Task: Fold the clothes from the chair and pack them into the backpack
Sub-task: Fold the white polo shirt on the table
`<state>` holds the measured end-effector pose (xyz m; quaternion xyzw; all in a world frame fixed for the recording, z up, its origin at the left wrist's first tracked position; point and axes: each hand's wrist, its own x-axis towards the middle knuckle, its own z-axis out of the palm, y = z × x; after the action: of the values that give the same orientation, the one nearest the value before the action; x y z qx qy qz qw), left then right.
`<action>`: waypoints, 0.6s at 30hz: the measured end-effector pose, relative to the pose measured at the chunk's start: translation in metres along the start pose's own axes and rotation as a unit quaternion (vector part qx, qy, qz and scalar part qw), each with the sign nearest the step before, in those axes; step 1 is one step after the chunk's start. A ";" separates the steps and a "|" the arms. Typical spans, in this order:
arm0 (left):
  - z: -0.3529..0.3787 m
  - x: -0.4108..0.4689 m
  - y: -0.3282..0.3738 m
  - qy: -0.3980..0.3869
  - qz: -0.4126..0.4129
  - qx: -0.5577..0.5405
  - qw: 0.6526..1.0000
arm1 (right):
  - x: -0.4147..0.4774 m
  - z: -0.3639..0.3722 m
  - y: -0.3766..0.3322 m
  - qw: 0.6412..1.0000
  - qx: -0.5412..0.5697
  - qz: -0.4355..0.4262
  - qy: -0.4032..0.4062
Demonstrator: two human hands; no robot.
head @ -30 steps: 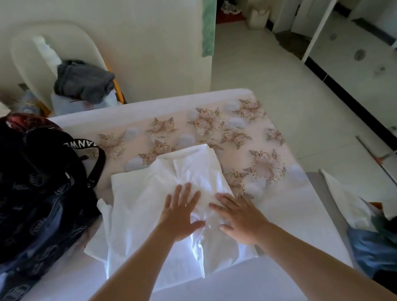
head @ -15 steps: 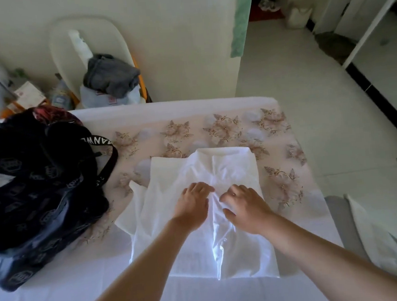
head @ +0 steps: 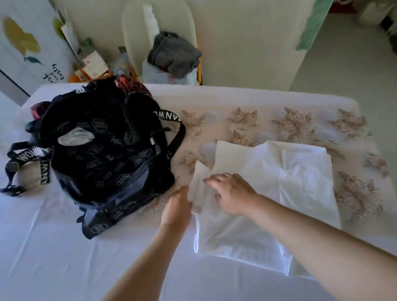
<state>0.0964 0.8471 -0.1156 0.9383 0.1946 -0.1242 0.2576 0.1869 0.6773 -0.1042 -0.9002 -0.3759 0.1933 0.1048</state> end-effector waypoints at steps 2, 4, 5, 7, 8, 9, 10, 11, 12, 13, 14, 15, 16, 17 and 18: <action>-0.007 -0.002 -0.002 -0.009 -0.054 -0.033 0.998 | 0.011 0.004 -0.010 0.998 -0.051 0.017 -0.030; -0.012 -0.006 -0.010 -0.037 -0.097 -0.045 0.994 | 0.021 0.004 -0.019 0.993 -0.111 0.033 -0.038; -0.011 -0.008 -0.015 -0.059 -0.098 -0.035 0.993 | 0.027 0.003 -0.024 0.991 -0.127 0.038 -0.031; -0.010 -0.012 -0.022 -0.087 -0.091 -0.020 0.992 | 0.042 0.001 -0.034 0.991 -0.124 0.043 -0.010; -0.010 -0.013 -0.025 -0.087 -0.091 -0.027 0.992 | 0.051 0.000 -0.040 0.993 -0.114 0.040 0.001; -0.010 -0.012 -0.029 -0.079 -0.091 -0.040 0.992 | 0.059 0.001 -0.046 0.994 -0.104 0.039 0.009; -0.010 -0.011 -0.032 -0.067 -0.091 -0.052 0.992 | 0.067 0.002 -0.051 0.995 -0.089 0.039 0.012; -0.011 -0.010 -0.035 -0.057 -0.089 -0.061 0.993 | 0.073 0.003 -0.057 0.996 -0.073 0.041 0.012; -0.011 -0.008 -0.038 -0.052 -0.088 -0.070 0.992 | 0.078 0.005 -0.062 0.997 -0.062 0.044 0.006; -0.013 -0.006 -0.041 -0.052 -0.086 -0.084 0.991 | 0.082 0.006 -0.065 0.997 -0.059 0.050 0.003; -0.015 -0.005 -0.043 -0.056 -0.086 -0.104 0.989 | 0.085 0.007 -0.067 0.996 -0.058 0.060 0.004; -0.019 -0.005 -0.044 -0.063 -0.087 -0.127 0.986 | 0.086 0.006 -0.069 0.996 -0.052 0.072 0.010; -0.023 -0.005 -0.043 -0.070 -0.082 -0.145 0.983 | 0.086 0.004 -0.069 0.995 -0.040 0.087 0.021; -0.028 -0.005 -0.042 -0.082 -0.068 -0.156 0.982 | 0.085 0.000 -0.067 0.994 -0.025 0.101 0.028; -0.032 -0.005 -0.041 -0.097 -0.046 -0.158 0.982 | 0.083 -0.006 -0.066 0.993 -0.009 0.116 0.029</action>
<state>0.0784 0.8952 -0.1044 0.8595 0.2285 -0.1938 0.4142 0.2009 0.7823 -0.0989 -0.9438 -0.2674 0.1748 0.0847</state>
